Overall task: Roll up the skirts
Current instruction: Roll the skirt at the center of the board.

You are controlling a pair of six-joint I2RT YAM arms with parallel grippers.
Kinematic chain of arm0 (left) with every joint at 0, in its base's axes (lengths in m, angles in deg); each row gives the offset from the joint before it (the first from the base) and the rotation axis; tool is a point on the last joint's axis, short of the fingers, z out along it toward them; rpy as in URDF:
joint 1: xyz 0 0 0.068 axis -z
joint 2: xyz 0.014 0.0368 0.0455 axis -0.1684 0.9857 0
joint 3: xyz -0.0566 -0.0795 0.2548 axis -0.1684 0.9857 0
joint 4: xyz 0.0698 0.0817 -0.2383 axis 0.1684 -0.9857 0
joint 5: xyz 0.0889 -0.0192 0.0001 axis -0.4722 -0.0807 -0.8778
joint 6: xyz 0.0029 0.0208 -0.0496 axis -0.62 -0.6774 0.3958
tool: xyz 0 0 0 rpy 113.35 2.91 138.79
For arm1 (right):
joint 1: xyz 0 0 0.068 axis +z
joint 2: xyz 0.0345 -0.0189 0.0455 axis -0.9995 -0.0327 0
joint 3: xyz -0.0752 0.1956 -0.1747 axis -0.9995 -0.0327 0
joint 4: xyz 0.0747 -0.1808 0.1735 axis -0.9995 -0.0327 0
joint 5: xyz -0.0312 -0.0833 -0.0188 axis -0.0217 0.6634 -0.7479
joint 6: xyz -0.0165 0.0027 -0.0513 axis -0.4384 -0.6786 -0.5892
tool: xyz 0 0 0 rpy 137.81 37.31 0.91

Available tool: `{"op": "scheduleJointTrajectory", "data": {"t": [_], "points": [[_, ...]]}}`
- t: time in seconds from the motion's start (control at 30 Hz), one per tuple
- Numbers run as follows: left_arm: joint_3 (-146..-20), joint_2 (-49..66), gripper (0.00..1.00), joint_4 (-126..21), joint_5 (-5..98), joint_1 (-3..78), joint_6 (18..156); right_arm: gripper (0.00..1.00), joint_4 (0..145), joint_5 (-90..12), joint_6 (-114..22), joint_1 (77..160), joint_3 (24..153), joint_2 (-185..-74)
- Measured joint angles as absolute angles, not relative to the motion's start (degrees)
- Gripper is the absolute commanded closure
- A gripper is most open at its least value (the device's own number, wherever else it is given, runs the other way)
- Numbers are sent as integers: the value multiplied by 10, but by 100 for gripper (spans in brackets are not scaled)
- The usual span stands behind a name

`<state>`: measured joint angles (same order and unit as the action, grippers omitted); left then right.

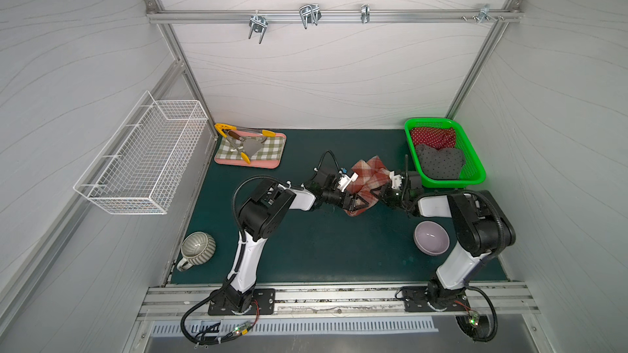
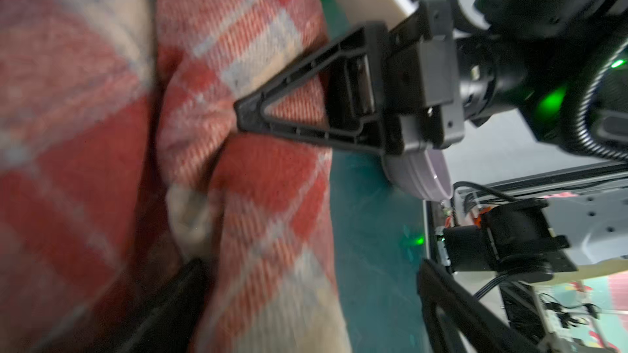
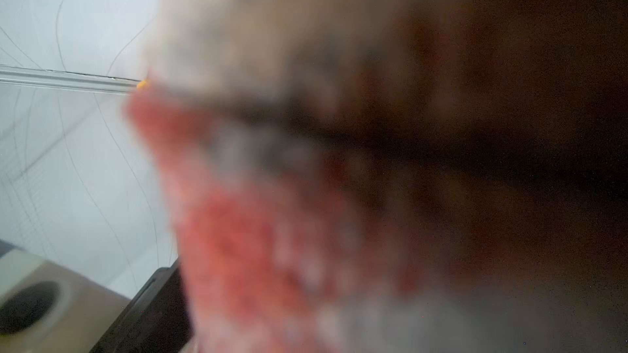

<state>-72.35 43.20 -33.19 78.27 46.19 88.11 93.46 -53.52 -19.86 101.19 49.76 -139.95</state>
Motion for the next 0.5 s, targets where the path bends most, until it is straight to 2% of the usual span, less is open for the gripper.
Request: {"op": "scheduleJointTrajectory", "data": {"t": [0.17, 0.27, 0.4, 0.5], "points": [[-600, 272, 1, -371, 595, 489, 763, 91, 865, -524, -227, 1020, 507, -1369], [-549, 186, 1, -342, 451, 553, 635, 86, 798, -519, -253, 1027, 518, -1341], [-511, 170, 1, -256, 327, 672, 452, 85, 732, -527, -277, 1028, 530, -1315], [-498, 183, 1, -246, 289, 710, 378, 85, 702, -538, -286, 1028, 530, -1302]]}}
